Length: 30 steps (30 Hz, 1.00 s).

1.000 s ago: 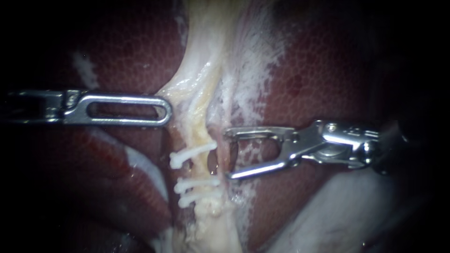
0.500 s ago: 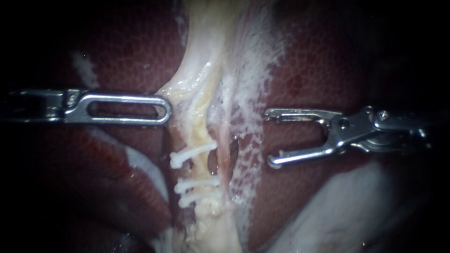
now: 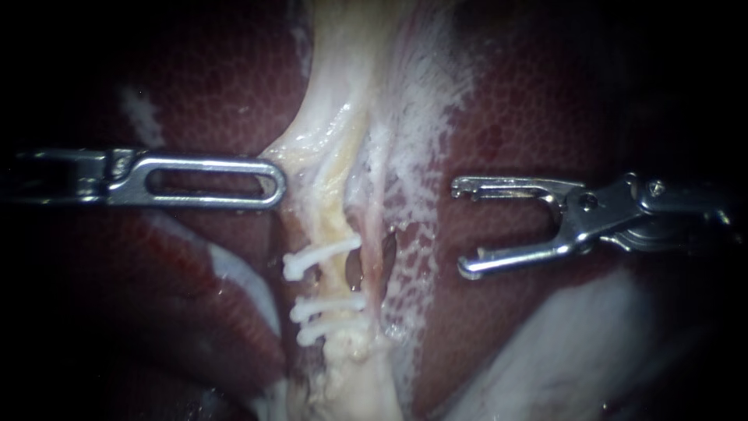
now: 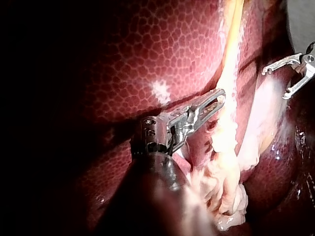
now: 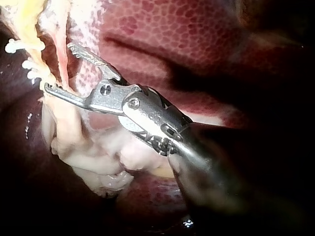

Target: Going back third clip left tube

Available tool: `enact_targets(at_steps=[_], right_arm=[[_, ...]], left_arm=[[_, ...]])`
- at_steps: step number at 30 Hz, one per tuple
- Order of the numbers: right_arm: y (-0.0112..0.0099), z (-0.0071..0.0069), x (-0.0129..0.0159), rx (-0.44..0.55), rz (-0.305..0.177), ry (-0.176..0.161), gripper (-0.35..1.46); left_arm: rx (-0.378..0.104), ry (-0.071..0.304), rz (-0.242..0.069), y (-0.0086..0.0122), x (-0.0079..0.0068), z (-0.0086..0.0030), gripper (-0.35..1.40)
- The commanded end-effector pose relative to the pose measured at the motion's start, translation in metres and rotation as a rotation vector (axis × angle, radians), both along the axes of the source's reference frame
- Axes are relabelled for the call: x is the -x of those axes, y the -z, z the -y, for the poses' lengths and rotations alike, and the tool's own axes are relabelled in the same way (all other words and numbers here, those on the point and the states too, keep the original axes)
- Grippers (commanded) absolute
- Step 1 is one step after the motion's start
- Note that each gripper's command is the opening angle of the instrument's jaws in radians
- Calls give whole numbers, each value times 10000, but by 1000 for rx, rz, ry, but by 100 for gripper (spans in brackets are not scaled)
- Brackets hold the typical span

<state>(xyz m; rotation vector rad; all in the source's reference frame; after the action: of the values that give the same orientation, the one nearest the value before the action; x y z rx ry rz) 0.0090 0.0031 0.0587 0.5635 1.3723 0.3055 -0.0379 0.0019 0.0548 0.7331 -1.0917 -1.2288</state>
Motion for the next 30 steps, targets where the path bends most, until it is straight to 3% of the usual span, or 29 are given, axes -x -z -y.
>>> enact_targets(at_steps=[1,10,19,30], right_arm=[[0,0,0,0,0,0,60],[0,1,0,0,0,0,60],[0,0,4,0,-1,1,60],[0,0,4,0,-1,1,60]], left_arm=[[2,1,-2,-2,1,0,-35],[9,2,-8,-24,20,4,-35],[3,-5,-3,-31,33,5,-35],[3,-6,-6,-34,37,4,-35]])
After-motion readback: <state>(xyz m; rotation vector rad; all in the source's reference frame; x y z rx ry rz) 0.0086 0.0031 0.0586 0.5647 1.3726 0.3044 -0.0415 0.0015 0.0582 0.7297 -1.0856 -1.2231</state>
